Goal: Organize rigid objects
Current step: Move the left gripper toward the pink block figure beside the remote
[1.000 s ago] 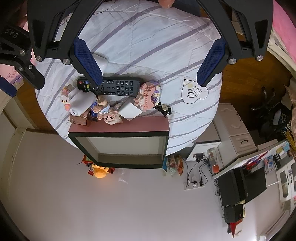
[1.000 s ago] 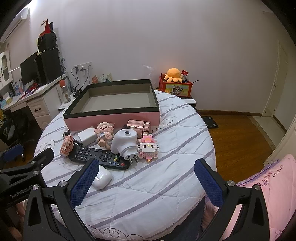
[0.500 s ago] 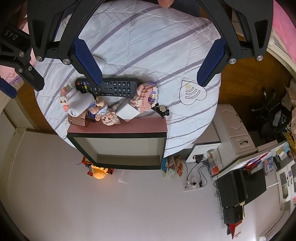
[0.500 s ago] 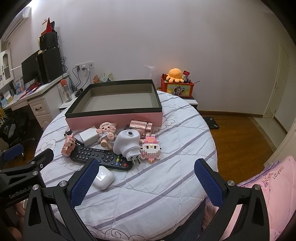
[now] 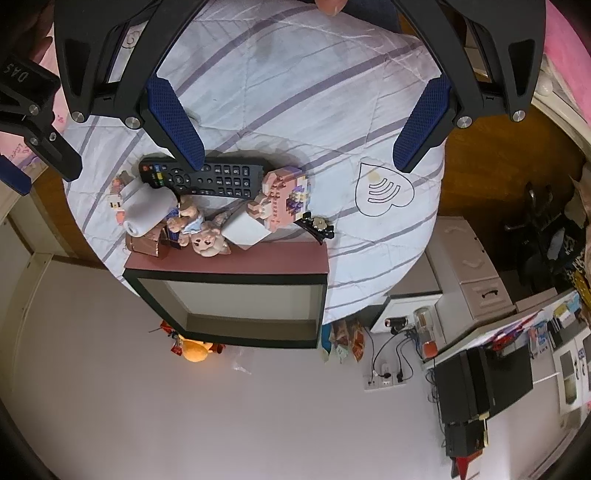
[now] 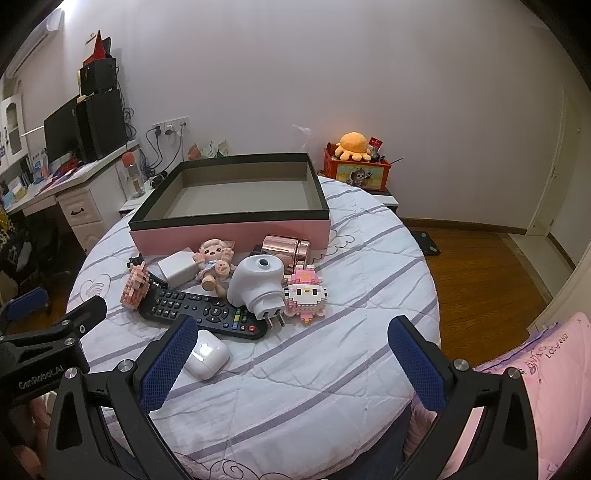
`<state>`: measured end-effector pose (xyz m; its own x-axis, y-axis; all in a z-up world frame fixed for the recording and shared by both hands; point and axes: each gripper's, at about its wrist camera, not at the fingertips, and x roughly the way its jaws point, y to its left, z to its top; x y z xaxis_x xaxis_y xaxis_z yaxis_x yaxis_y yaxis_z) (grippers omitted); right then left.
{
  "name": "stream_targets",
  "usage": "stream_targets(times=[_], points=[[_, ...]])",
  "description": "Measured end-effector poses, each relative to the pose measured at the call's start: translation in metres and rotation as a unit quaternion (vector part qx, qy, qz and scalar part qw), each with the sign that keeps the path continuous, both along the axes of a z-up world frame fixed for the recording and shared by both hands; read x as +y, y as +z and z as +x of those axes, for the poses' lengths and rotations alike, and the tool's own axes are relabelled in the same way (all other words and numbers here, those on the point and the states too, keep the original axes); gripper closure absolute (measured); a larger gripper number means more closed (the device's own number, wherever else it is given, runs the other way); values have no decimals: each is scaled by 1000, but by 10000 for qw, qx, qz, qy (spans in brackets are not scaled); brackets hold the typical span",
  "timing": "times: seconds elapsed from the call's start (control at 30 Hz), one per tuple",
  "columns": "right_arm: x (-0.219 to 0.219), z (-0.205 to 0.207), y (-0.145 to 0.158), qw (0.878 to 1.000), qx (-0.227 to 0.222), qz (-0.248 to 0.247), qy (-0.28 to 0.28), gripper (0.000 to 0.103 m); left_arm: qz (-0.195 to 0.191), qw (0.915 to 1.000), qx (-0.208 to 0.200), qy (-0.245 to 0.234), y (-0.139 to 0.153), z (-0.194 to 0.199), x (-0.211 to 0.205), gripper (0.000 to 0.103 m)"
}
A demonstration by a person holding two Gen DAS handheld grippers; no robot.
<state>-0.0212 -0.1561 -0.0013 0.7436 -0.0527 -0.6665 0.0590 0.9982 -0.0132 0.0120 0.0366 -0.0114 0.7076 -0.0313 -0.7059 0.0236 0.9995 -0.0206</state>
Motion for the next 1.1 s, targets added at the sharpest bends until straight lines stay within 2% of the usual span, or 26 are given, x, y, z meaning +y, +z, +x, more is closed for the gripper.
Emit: stream_targets(times=[0.3, 0.43, 0.57, 0.8, 1.1], points=[[-4, 22, -23, 9996, 289, 42, -5, 0, 2, 9990, 455, -23, -37, 27, 3, 0], [-6, 35, -32, 9991, 415, 36, 20, 0, 36, 9988, 479, -47, -39, 32, 1, 0], [-7, 37, -32, 9990, 438, 42, 52, 0, 25, 9990, 432, -65, -31, 28, 0, 0], [-12, 23, -24, 9993, 369, 90, -40, 0, 165, 9998, 122, -87, -6, 9, -6, 0], [-14, -25, 21, 9996, -268, 2, -124, 0, 192, 9987, -417, -199, 37, -30, -12, 0]])
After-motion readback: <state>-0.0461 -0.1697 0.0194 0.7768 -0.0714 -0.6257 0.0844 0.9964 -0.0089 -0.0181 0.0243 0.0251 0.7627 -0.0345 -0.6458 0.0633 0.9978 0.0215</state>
